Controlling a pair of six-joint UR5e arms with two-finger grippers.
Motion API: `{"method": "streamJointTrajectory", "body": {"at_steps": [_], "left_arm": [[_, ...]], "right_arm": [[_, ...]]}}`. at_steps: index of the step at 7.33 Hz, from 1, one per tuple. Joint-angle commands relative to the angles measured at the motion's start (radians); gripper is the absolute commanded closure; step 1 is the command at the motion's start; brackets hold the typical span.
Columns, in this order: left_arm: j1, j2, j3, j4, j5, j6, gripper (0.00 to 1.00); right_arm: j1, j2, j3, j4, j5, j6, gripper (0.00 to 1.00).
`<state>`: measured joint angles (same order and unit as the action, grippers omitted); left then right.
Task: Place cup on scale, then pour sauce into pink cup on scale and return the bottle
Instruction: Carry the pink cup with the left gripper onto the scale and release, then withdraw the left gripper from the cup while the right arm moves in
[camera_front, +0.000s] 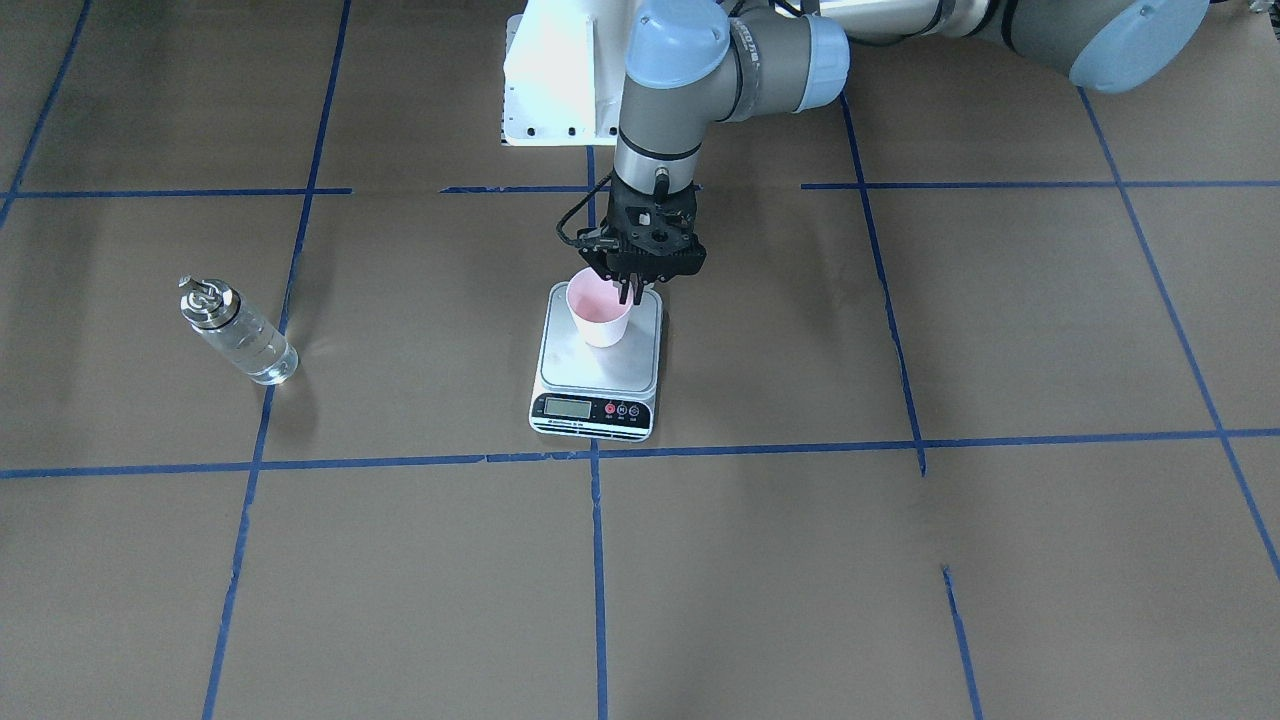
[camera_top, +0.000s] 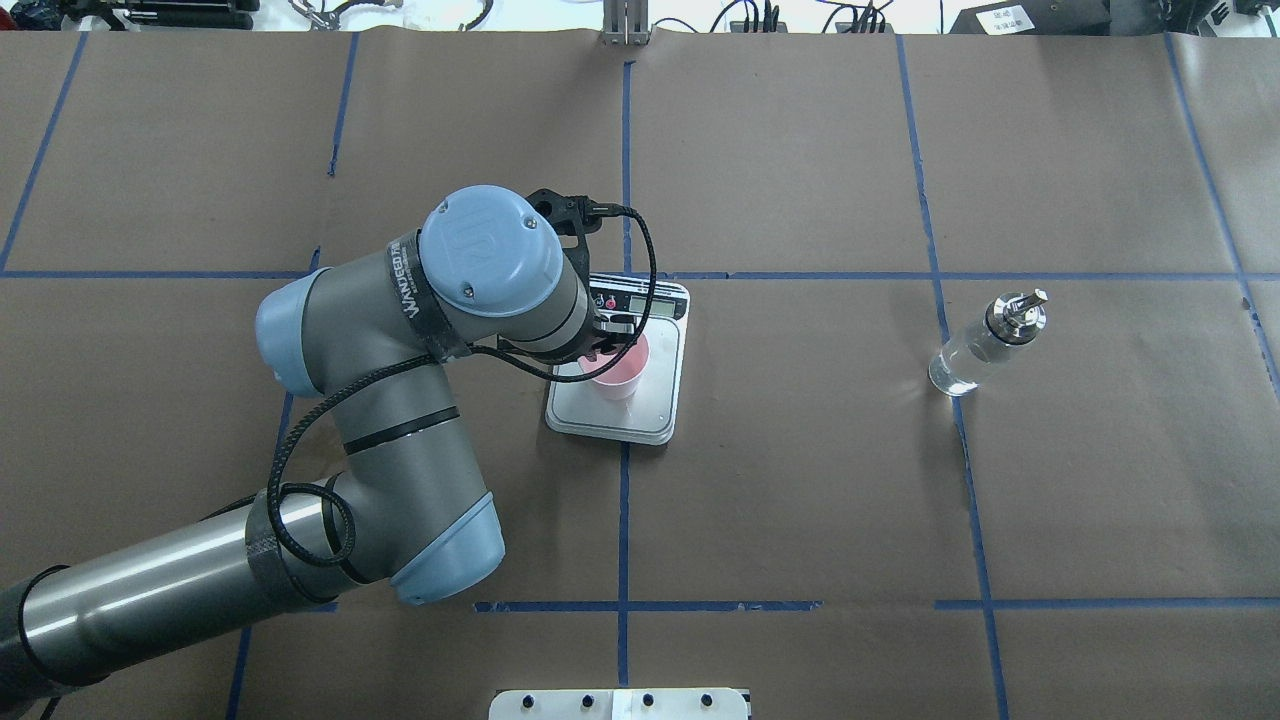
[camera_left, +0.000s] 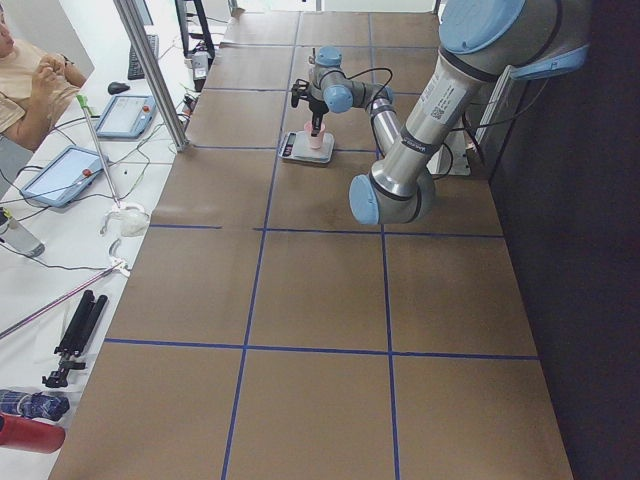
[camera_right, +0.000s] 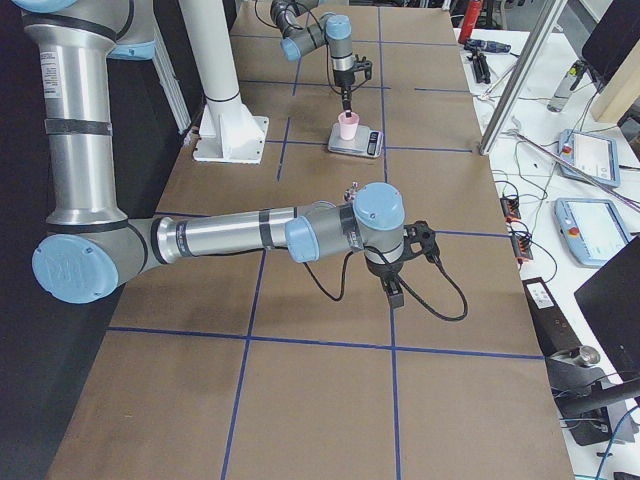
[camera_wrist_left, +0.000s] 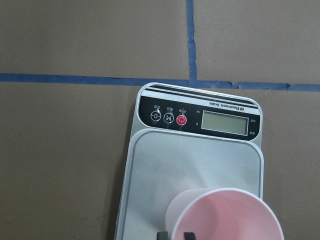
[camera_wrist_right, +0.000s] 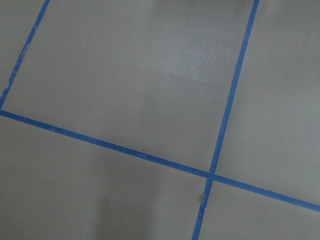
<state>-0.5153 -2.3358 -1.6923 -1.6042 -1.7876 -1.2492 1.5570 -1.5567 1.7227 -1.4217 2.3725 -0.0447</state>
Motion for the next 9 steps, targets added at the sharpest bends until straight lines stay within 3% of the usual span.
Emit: {"method": "streamJointTrajectory", "body": {"at_steps": [1,2,3,5,7,9], "left_arm": [[-0.009,0.05,-0.106,0.029,-0.003,0.025,0.0],[-0.061,0.096,-0.218,0.106,-0.007,0.159,0.0],[-0.11,0.145,-0.328,0.181,-0.009,0.271,0.0],[-0.306,0.247,-0.375,0.213,-0.089,0.56,0.0],[-0.585,0.401,-0.365,0.211,-0.184,0.968,0.0],[-0.89,0.516,-0.249,0.213,-0.339,1.256,0.0]], "right_arm": [[0.0,0.007,0.005,0.024,0.008,0.002,0.0],[-0.005,0.013,0.024,0.033,0.04,0.052,0.0],[-0.02,0.006,0.105,0.033,0.063,0.178,0.0],[-0.162,-0.041,0.336,0.03,0.033,0.492,0.0],[-0.416,-0.051,0.527,0.029,-0.155,0.859,0.0],[-0.709,-0.058,0.607,0.029,-0.455,1.107,0.0]]}}
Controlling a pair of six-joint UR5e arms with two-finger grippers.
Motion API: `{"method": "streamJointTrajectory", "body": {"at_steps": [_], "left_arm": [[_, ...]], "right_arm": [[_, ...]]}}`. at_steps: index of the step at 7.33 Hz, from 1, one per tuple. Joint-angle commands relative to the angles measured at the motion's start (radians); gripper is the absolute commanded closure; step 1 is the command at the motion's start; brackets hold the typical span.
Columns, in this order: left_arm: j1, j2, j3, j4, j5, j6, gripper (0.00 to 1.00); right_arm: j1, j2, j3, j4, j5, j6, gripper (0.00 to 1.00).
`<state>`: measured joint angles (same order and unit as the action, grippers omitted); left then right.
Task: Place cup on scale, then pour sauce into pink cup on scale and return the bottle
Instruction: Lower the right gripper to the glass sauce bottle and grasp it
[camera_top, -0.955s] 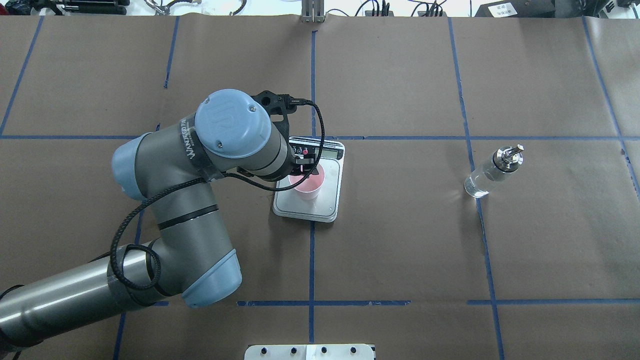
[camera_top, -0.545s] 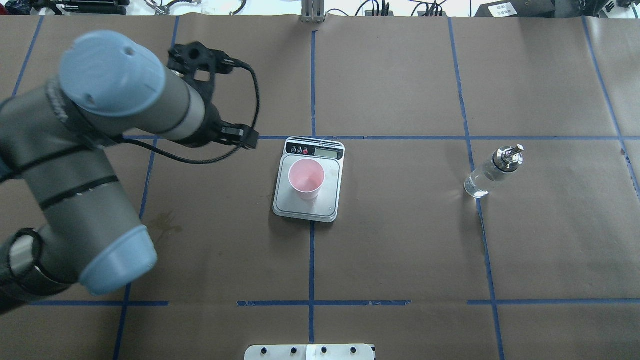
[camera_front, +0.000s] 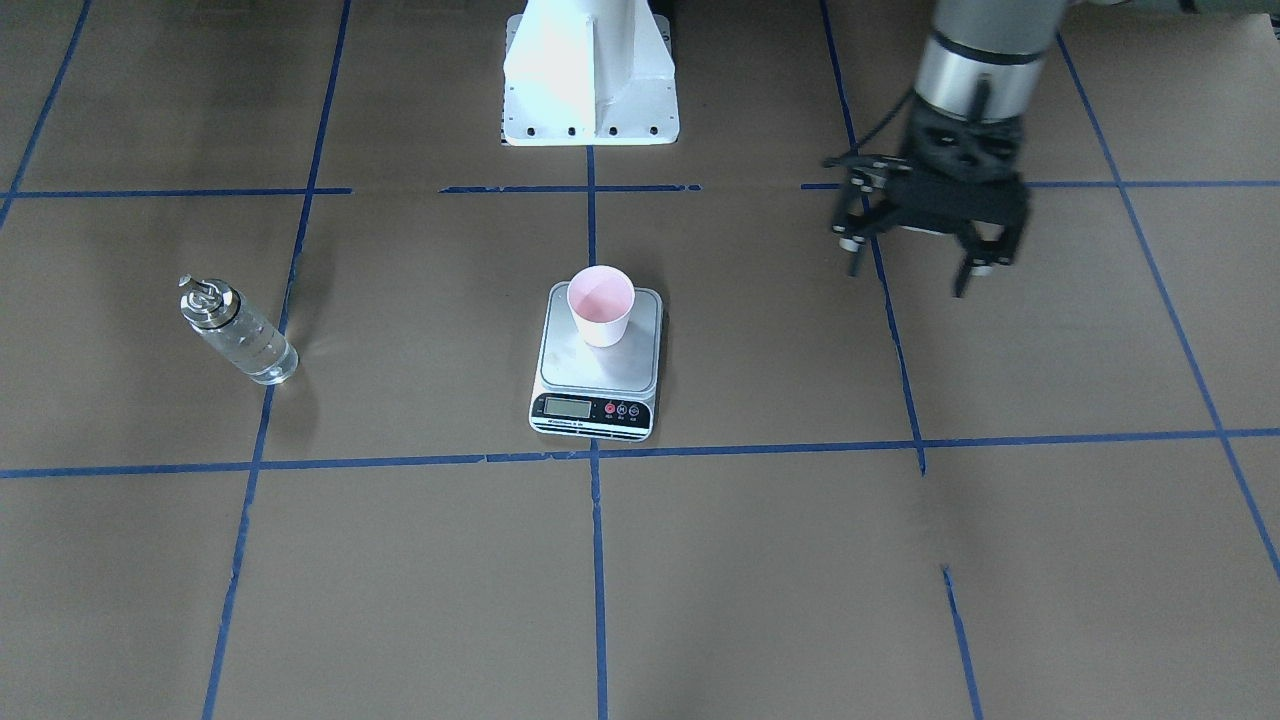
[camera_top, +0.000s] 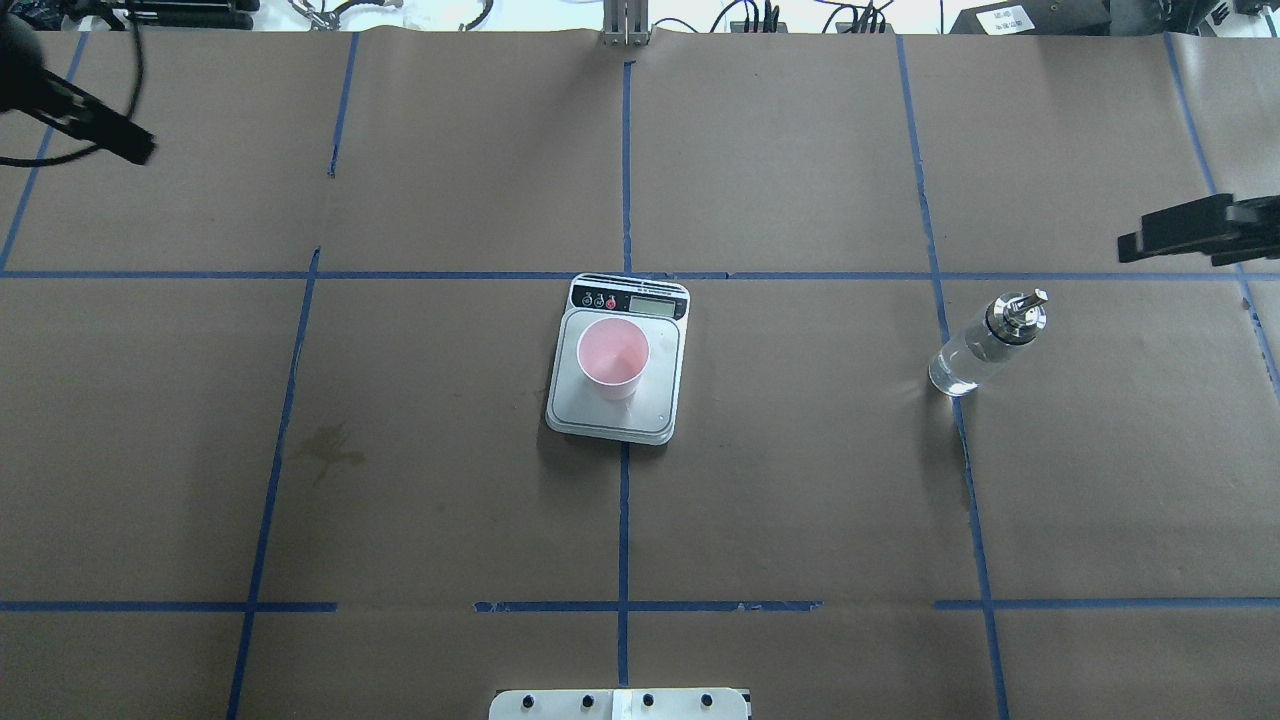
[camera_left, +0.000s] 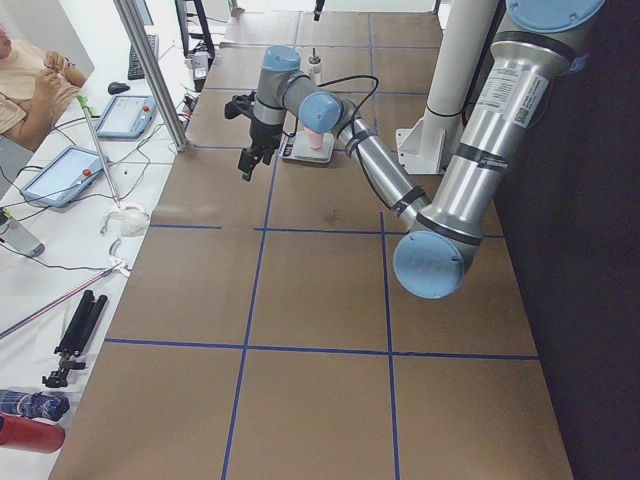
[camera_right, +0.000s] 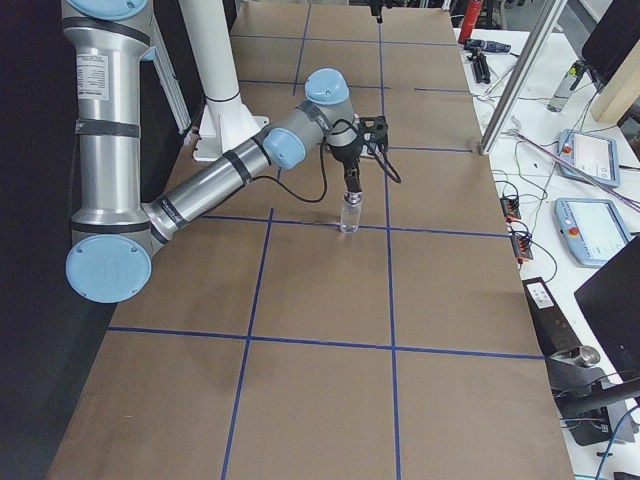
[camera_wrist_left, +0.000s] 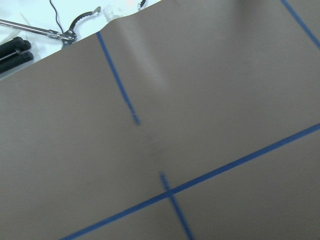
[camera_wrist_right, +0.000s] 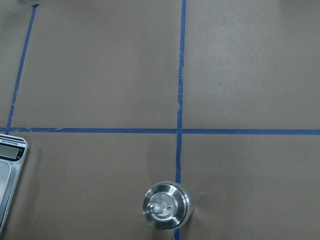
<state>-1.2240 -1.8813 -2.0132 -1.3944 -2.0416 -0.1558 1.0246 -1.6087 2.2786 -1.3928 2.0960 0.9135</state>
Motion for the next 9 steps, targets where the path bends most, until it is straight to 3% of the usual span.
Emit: {"method": "streamJointTrajectory", "body": {"at_steps": [1,2,3,4,5,7,9], "left_arm": [[-0.234,0.136,0.184,0.023,-0.192,0.18,0.0],[-0.315,0.161,0.238,0.009,-0.207,0.224,0.0],[-0.33,0.21,0.237,0.011,-0.209,0.304,0.0],[-0.328,0.22,0.237,0.012,-0.207,0.306,0.0],[-0.33,0.22,0.237,0.012,-0.209,0.306,0.0],[-0.328,0.255,0.237,0.008,-0.21,0.308,0.0],[-0.328,0.26,0.229,0.009,-0.21,0.306,0.0]], "right_arm": [[-0.333,-0.005,0.067,0.001,-0.368,0.236,0.0],[-0.454,-0.007,0.077,0.027,-0.521,0.313,0.0],[-0.524,-0.046,0.079,0.078,-0.61,0.33,0.0],[-0.631,-0.142,0.075,0.18,-0.795,0.362,0.0],[-0.69,-0.251,0.05,0.327,-0.892,0.367,0.0],[-0.751,-0.269,-0.202,0.631,-1.076,0.366,0.0],[-0.799,-0.258,-0.301,0.719,-1.215,0.367,0.0]]}}
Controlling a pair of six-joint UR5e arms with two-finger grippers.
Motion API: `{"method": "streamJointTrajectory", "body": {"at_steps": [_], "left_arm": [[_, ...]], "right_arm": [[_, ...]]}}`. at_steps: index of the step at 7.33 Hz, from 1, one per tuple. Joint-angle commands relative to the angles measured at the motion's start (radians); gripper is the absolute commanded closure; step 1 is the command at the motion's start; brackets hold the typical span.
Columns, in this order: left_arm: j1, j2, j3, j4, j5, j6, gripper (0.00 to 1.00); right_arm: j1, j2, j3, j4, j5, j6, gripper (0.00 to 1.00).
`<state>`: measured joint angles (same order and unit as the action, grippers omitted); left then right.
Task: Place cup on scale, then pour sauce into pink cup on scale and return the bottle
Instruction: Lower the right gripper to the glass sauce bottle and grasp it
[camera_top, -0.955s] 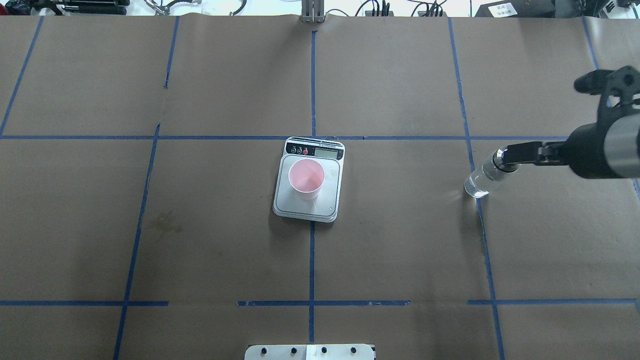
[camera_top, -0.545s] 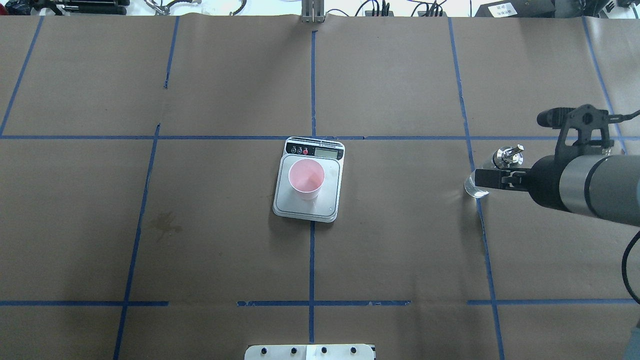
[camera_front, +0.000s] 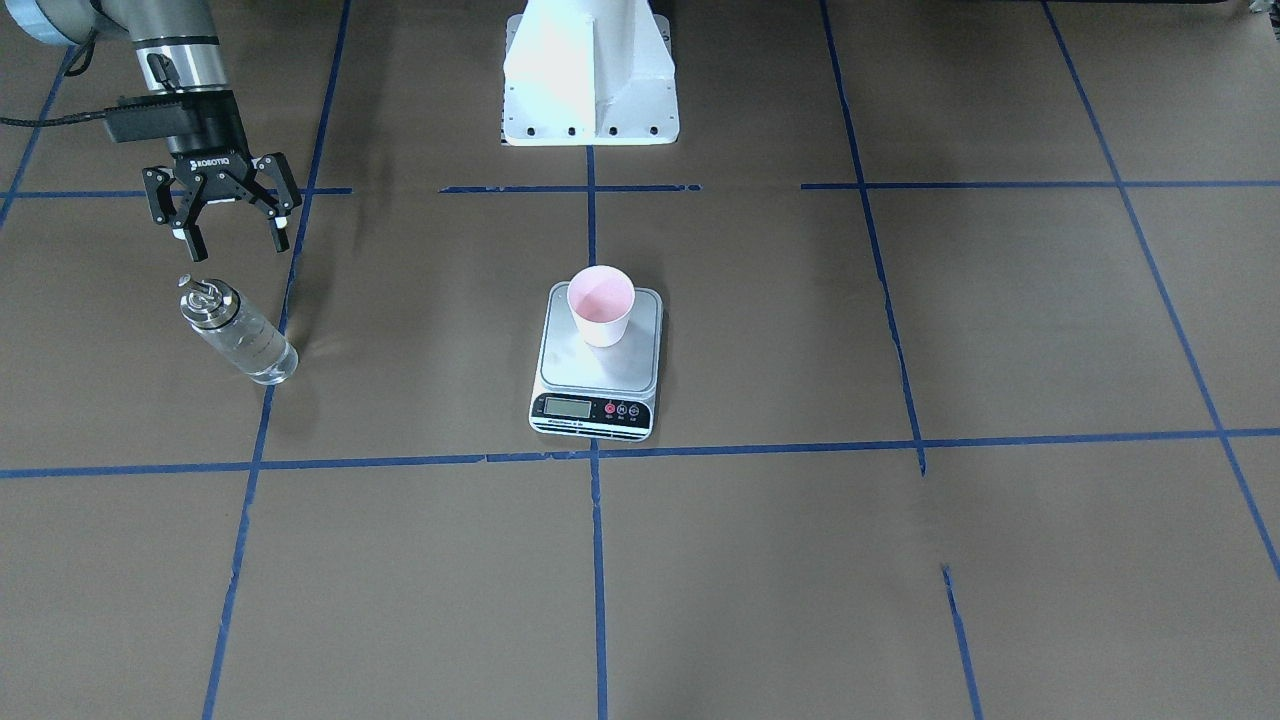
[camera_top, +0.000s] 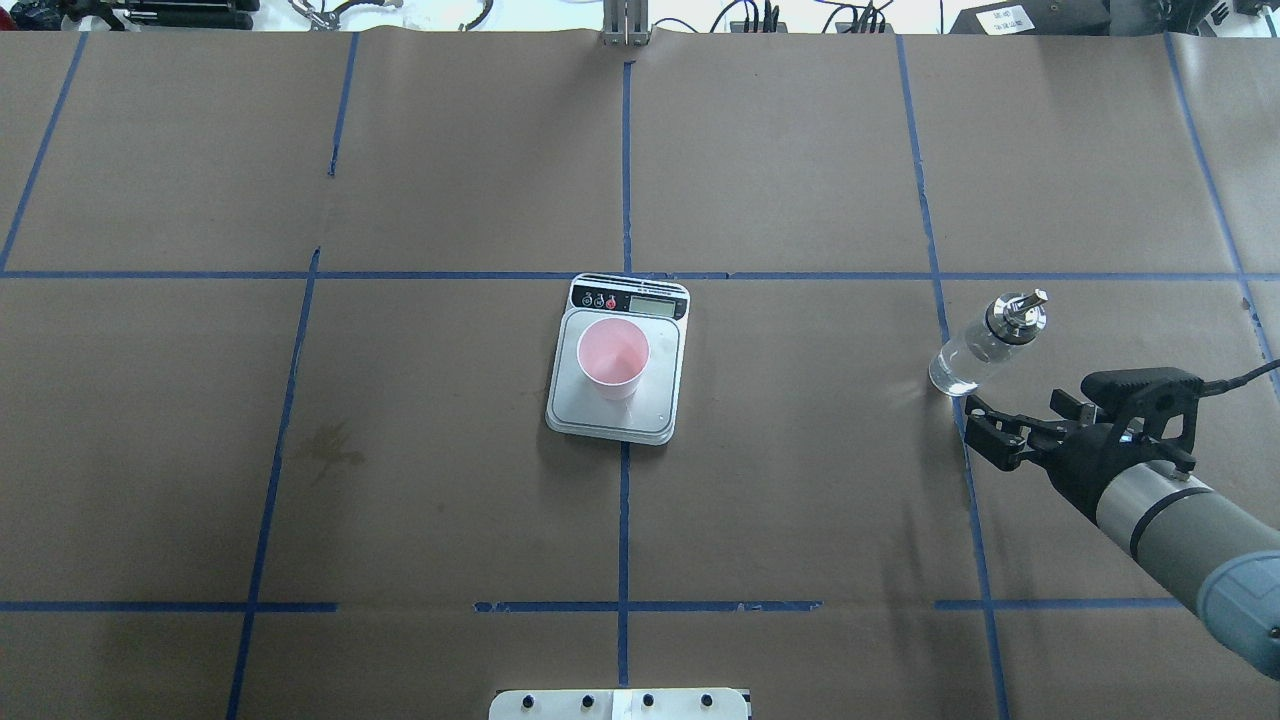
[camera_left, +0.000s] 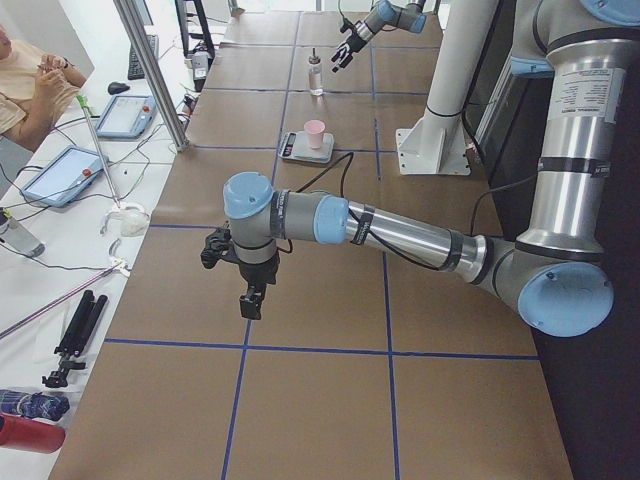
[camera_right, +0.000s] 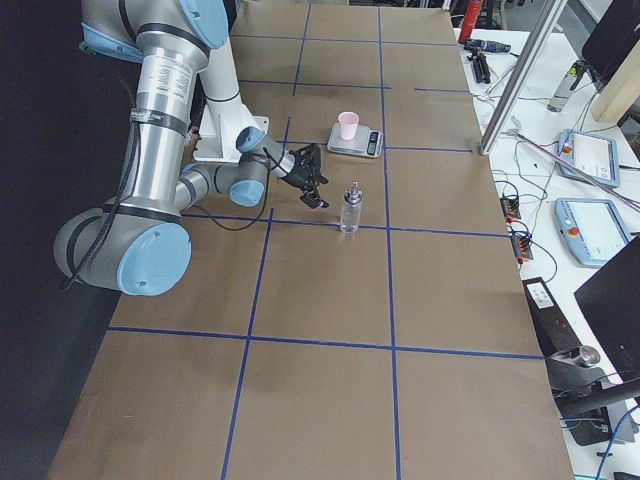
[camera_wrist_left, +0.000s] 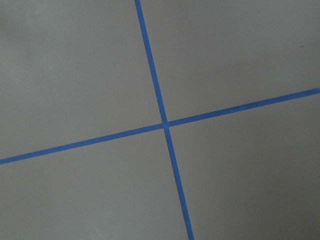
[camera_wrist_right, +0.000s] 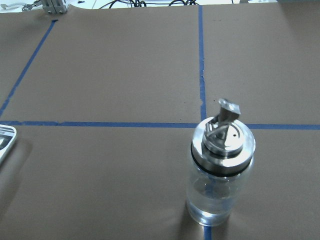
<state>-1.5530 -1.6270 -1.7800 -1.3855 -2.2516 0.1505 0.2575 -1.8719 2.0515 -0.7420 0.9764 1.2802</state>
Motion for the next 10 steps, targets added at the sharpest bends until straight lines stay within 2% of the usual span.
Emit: {"method": "streamJointTrajectory", "body": {"at_steps": [1,2,3,8,10], "left_arm": [[-0.001,0.006,-0.005,0.0,0.0,0.001,0.0],[-0.001,0.006,-0.006,0.0,-0.002,0.0,0.0],[0.001,0.006,-0.007,0.0,-0.002,0.0,0.0],[0.001,0.006,0.002,0.006,-0.019,-0.011,0.0],[0.001,0.079,0.011,0.002,-0.13,-0.011,0.0]], "right_arm": [[-0.032,0.064,-0.138,0.078,-0.125,-0.005,0.0],[-0.032,0.121,-0.201,0.079,-0.152,-0.013,0.0],[-0.03,0.134,-0.22,0.085,-0.159,-0.016,0.0],[-0.02,0.152,-0.237,0.085,-0.231,-0.027,0.0],[-0.02,0.155,-0.237,0.085,-0.232,-0.028,0.0]]}}
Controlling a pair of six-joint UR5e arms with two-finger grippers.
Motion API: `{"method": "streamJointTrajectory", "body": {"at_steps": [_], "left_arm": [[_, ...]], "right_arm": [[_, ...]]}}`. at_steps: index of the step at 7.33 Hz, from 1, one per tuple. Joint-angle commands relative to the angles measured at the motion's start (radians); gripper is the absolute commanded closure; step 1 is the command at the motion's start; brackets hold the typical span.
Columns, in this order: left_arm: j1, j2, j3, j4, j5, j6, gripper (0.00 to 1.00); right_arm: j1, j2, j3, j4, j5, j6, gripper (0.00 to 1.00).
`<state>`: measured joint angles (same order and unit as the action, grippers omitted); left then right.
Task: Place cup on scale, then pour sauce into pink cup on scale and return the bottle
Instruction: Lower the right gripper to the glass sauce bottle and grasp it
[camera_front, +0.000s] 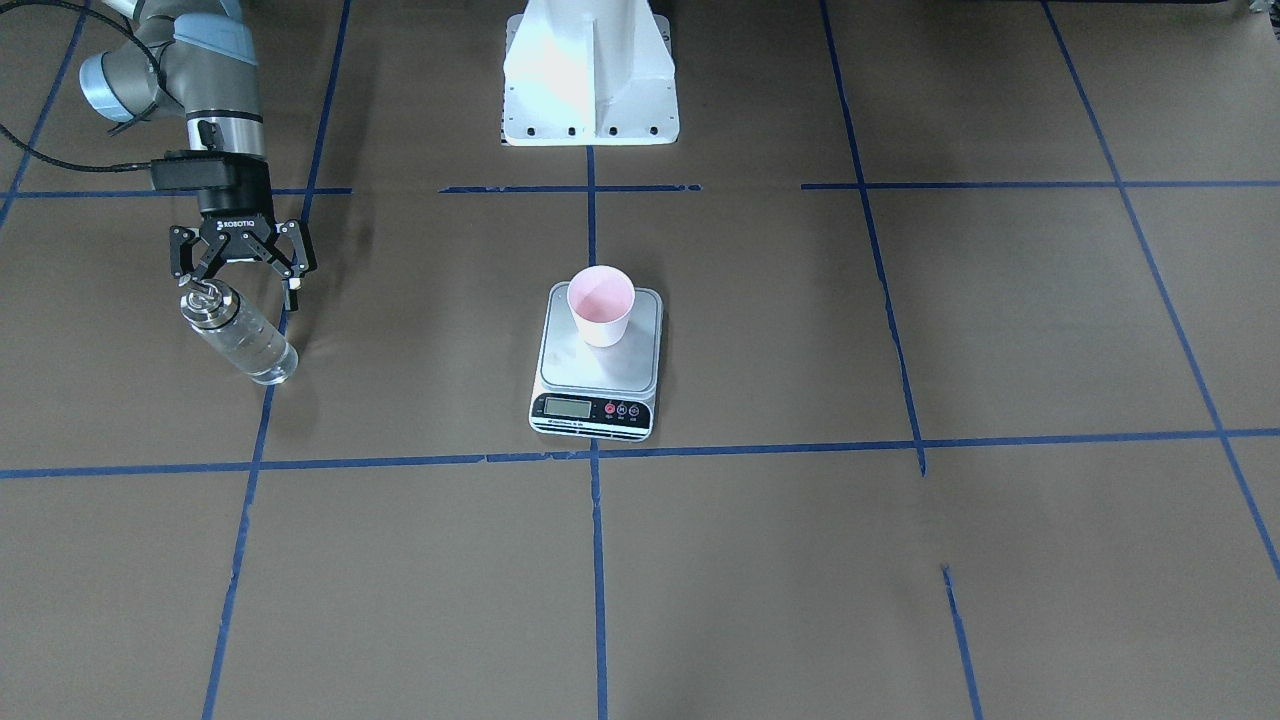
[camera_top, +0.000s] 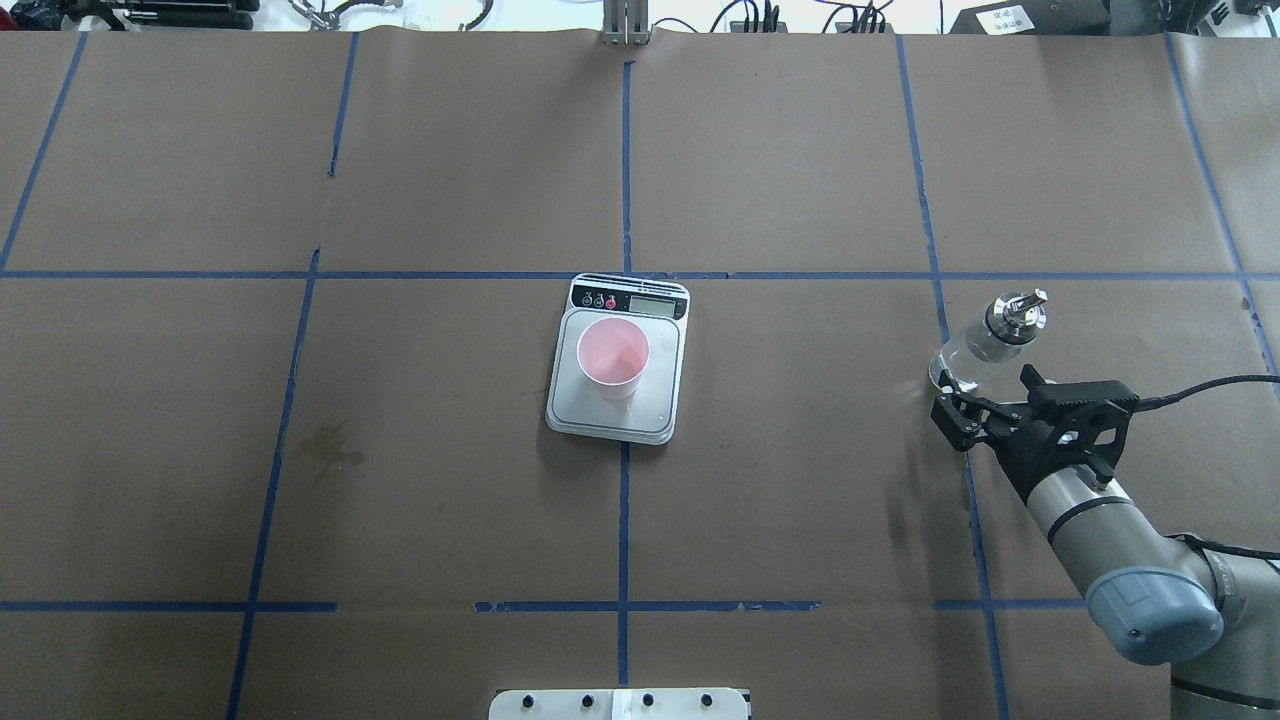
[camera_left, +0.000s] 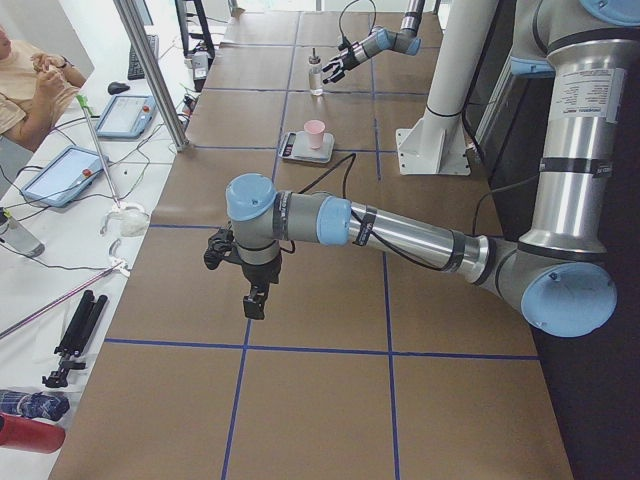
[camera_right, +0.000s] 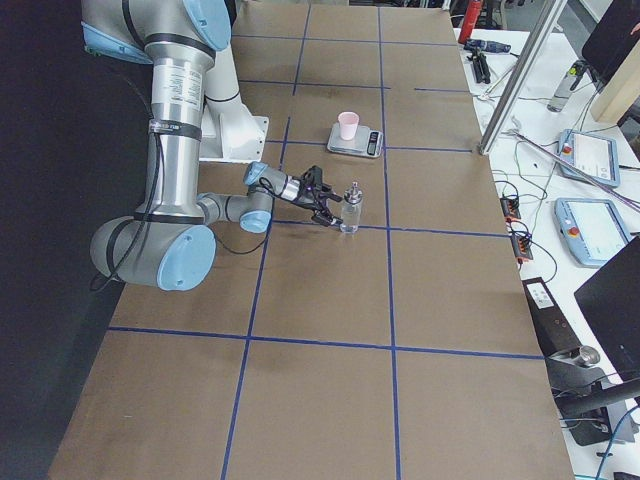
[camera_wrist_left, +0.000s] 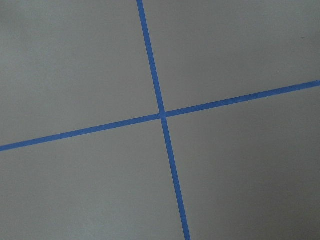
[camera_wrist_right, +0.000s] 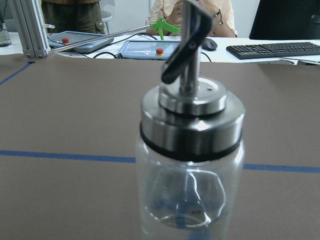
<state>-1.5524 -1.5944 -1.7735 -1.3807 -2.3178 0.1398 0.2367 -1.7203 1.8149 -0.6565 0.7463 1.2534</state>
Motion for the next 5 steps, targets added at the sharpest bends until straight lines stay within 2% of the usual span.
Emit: {"method": "streamJointTrajectory", "body": {"at_steps": [1,5], "left_arm": [[-0.002,0.075,-0.004,-0.003,-0.06,0.009,0.0],[-0.006,0.088,-0.021,-0.003,-0.057,0.007,0.0]], "right_arm": [[0.003,0.007,0.001,0.002,-0.004,-0.002,0.0],[0.024,0.011,-0.011,-0.002,-0.025,0.0,0.0]]}}
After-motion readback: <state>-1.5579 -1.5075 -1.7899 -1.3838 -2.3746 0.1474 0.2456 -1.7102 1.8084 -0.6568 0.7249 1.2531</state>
